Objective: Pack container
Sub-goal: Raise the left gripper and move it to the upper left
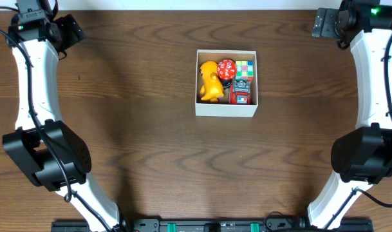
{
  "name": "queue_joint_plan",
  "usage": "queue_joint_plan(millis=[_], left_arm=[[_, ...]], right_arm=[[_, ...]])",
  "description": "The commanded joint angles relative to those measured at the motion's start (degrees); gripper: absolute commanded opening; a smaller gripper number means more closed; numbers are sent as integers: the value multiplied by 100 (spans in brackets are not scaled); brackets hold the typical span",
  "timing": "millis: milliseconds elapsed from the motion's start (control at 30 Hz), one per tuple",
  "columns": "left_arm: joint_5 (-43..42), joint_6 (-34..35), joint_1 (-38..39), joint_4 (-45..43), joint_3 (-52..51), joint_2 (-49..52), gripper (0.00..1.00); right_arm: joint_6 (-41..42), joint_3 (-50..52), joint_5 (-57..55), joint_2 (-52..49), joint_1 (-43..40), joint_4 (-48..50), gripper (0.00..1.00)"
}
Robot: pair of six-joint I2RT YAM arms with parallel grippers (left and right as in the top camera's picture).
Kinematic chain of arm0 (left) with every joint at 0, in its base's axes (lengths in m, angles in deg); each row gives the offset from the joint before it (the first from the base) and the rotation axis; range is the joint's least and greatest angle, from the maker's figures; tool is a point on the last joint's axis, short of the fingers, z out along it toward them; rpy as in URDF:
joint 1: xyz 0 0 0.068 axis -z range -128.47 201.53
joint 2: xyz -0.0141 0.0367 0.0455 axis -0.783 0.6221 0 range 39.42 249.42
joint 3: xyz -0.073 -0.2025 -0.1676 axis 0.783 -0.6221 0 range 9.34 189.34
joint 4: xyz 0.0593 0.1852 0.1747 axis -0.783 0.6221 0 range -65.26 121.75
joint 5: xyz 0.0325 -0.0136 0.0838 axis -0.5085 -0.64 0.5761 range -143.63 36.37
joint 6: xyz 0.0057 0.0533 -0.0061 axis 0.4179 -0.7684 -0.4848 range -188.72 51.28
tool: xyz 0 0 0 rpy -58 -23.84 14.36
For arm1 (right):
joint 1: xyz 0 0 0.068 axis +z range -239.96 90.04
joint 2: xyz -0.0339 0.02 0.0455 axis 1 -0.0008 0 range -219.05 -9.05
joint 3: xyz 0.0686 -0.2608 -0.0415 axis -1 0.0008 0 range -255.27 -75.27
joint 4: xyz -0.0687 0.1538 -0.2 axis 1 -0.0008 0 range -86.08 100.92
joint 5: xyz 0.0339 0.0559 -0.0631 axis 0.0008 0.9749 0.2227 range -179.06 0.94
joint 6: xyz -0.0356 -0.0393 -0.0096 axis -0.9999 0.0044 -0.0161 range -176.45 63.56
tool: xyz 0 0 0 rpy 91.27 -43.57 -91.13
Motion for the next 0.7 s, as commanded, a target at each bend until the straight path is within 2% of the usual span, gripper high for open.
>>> queue_joint_plan(millis=[0, 667], left_arm=[[46, 52, 7, 35, 22, 0, 98], [46, 52, 7, 35, 22, 0, 98]], right_arm=[[92, 4, 0, -17, -37, -4, 99], [94, 4, 2, -17, -37, -70, 99]])
